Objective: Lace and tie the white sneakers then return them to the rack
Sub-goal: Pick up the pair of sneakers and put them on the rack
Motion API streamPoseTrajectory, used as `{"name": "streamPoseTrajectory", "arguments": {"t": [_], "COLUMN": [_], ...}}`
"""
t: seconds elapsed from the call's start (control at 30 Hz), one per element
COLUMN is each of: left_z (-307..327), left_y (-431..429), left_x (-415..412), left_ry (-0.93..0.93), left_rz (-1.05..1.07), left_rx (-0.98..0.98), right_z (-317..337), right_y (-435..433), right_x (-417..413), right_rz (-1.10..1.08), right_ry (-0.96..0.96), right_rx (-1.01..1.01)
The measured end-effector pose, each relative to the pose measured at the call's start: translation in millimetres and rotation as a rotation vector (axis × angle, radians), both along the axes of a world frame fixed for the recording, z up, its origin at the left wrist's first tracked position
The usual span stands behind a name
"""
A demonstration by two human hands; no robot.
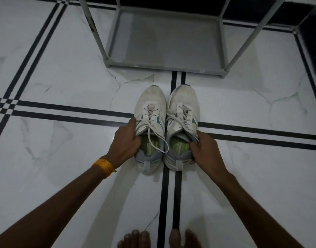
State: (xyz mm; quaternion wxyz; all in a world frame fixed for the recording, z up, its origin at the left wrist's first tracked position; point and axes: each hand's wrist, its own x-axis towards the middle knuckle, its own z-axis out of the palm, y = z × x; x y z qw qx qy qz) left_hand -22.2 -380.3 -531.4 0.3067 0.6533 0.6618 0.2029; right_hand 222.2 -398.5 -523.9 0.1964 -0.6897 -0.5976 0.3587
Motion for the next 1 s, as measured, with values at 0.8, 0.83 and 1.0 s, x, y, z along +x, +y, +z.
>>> {"name": "streamPoseTrajectory", "arguments": {"t": [0.8, 0.83, 1.0], "left_z": [455.6, 461.8, 455.5], "left_y": [114.6, 131.5, 219.5], "left_x": [30.8, 31.5, 28.0], "left_ry": [-0.130, -0.123, -0.139], "left_rz": [0.083, 0.087, 0.111], "left_rx": [0.098, 0.109, 0.119], "right_z": [466.4, 474.5, 468.9], "right_y": [118.1, 135.2, 230.0], "right_x": [29.3, 29.9, 21.8], "right_rz": [0.057, 0.055, 0.065], "right_ry": [-0.037, -0.040, -0.063], "right_rx": [0.091, 0.102, 0.114]}}
